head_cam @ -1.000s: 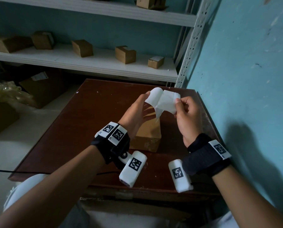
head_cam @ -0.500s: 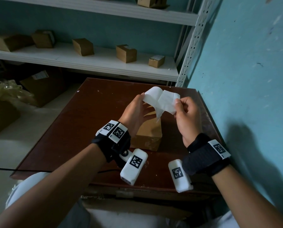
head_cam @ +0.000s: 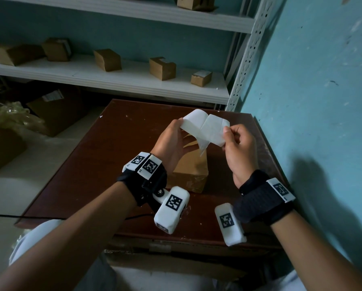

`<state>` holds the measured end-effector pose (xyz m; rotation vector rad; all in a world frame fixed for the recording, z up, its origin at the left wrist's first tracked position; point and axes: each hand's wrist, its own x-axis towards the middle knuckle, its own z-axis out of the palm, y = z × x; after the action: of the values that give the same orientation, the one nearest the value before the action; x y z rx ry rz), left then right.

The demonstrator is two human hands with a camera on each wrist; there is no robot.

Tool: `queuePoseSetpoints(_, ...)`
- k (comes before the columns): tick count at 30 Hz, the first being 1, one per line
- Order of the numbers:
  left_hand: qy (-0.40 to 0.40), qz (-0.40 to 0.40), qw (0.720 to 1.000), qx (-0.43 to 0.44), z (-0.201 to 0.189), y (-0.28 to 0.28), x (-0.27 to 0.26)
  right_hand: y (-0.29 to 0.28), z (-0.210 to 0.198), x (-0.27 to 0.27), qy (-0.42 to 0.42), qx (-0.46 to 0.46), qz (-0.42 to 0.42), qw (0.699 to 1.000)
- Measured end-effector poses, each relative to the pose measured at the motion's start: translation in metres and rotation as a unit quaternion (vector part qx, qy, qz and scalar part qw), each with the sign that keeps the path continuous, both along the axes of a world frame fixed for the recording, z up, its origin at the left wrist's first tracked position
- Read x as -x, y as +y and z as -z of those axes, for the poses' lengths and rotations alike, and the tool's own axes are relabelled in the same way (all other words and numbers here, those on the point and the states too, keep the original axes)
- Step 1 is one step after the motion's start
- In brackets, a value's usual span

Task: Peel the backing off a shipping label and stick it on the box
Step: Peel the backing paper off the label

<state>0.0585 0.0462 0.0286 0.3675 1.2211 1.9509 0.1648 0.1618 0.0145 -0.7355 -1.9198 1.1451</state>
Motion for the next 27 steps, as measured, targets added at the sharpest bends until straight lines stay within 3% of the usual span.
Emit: queuePoseSetpoints(27,-0.005,-0.002,1.000,-0.002,-0.0038,-0.0022,0.0009,-0.0004,0.0001,0.0011,0.000,0.011,0.000,1.000)
